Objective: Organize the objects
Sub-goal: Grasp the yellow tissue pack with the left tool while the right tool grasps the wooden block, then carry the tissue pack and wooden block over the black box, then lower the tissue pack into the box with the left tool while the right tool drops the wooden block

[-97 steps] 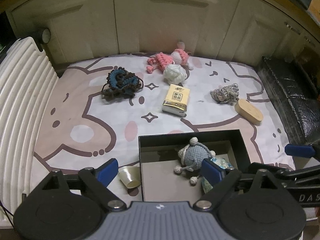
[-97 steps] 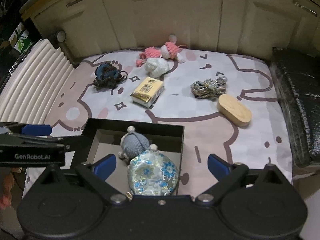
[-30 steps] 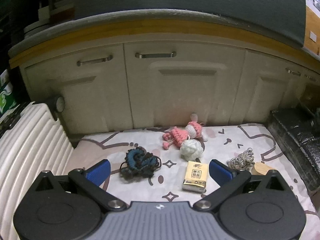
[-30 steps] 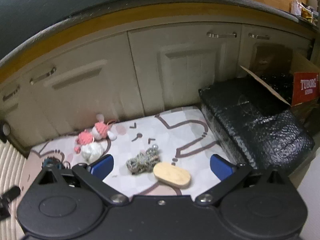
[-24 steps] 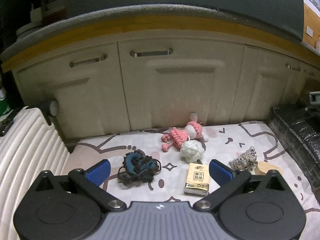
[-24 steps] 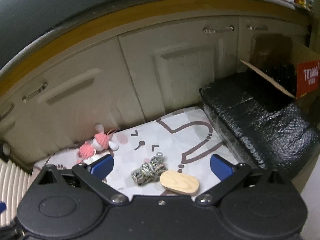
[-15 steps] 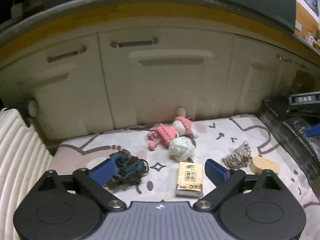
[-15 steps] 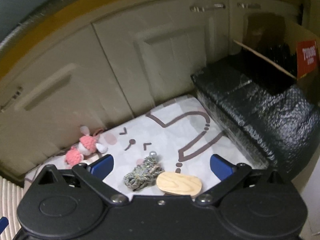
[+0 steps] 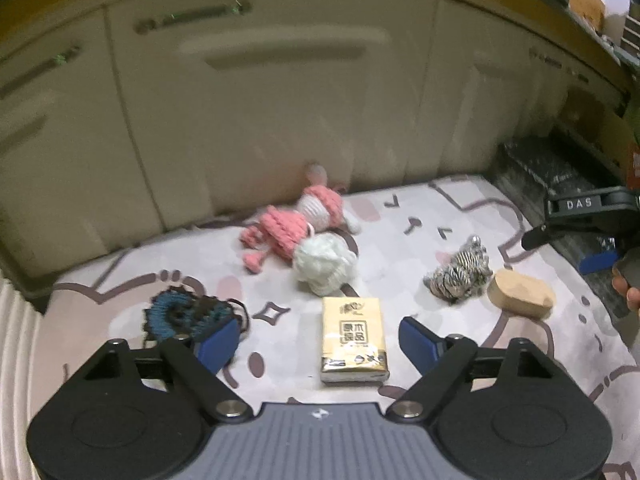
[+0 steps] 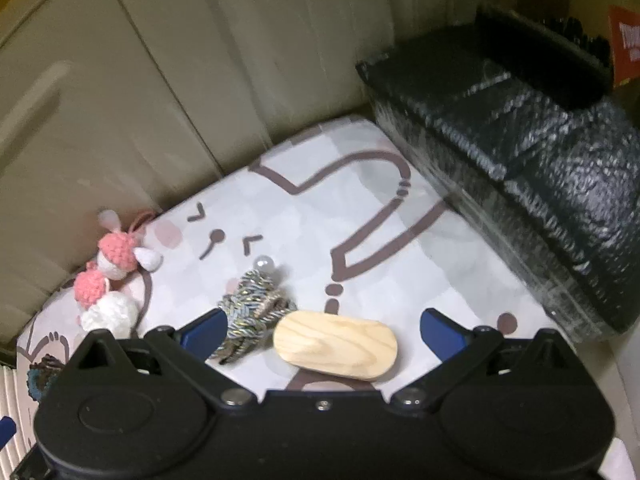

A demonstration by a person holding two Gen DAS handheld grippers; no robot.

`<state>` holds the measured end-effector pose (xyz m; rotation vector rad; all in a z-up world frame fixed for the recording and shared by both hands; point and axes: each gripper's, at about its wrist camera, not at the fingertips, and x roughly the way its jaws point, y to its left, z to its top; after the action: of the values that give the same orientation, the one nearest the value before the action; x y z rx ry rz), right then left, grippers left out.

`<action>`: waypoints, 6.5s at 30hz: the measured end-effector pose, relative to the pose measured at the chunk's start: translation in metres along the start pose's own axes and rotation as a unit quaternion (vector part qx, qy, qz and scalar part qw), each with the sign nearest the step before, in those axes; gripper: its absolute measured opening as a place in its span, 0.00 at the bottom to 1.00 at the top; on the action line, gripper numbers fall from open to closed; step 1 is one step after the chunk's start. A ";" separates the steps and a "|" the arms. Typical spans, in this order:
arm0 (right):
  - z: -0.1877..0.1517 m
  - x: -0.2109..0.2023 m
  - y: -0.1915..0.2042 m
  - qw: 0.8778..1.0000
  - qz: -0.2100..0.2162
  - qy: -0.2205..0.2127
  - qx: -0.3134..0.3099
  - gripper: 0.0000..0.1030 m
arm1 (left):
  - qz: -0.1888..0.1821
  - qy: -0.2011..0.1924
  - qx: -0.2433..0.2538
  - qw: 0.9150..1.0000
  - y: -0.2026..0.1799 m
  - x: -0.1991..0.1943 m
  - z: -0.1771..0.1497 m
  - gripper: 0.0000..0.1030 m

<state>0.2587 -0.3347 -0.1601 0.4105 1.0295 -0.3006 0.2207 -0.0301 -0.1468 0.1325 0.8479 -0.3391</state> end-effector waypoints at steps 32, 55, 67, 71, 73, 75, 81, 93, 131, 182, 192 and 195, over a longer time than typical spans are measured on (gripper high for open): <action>-0.003 0.070 0.007 0.996 -0.052 0.072 -0.014 1.00 | -0.021 0.120 -0.007 0.993 -0.020 0.098 0.015 0.69; -0.012 0.046 0.011 0.993 -0.022 0.064 -0.097 0.89 | -0.001 0.107 -0.095 0.990 -0.014 0.071 0.019 0.50; -0.019 -0.016 0.020 0.993 0.019 0.018 -0.114 0.89 | 0.031 0.063 -0.118 0.991 -0.007 0.000 0.015 0.50; -0.025 -0.042 0.022 0.992 0.031 0.003 -0.121 0.89 | 0.032 0.042 -0.131 0.990 -0.008 -0.028 0.012 0.50; -0.028 -0.055 0.024 0.991 0.035 -0.006 -0.126 0.89 | 0.033 0.035 -0.138 0.989 -0.009 -0.041 0.011 0.50; -0.032 -0.068 0.024 0.991 0.041 -0.015 -0.129 0.89 | 0.034 0.026 -0.141 0.989 -0.012 -0.054 0.010 0.50; -0.047 -0.101 0.023 0.988 0.054 -0.028 -0.140 0.89 | 0.036 -0.001 -0.134 0.990 -0.023 -0.091 0.004 0.50; -0.075 -0.147 0.020 0.985 0.068 -0.050 -0.149 0.89 | 0.039 -0.022 -0.135 0.990 -0.028 -0.138 -0.021 0.50; -0.153 -0.177 0.033 0.964 0.102 0.009 -0.245 0.89 | -0.011 0.092 -0.191 0.977 -0.041 -0.127 -0.088 0.50; -0.198 -0.140 0.086 0.930 0.147 0.129 -0.311 0.89 | 0.036 0.133 -0.206 0.969 -0.009 -0.099 -0.071 0.90; -0.206 -0.134 0.098 0.928 0.154 0.146 -0.305 0.89 | 0.055 0.137 -0.217 0.965 0.003 -0.112 -0.074 0.96; -0.208 -0.132 0.102 0.928 0.157 0.149 -0.305 0.89 | 0.058 0.136 -0.218 0.965 0.005 -0.113 -0.073 0.97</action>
<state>0.0798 -0.1417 -0.1193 0.0476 1.2703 0.3819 0.1007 0.0202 -0.1096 -0.1848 1.1631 -0.0172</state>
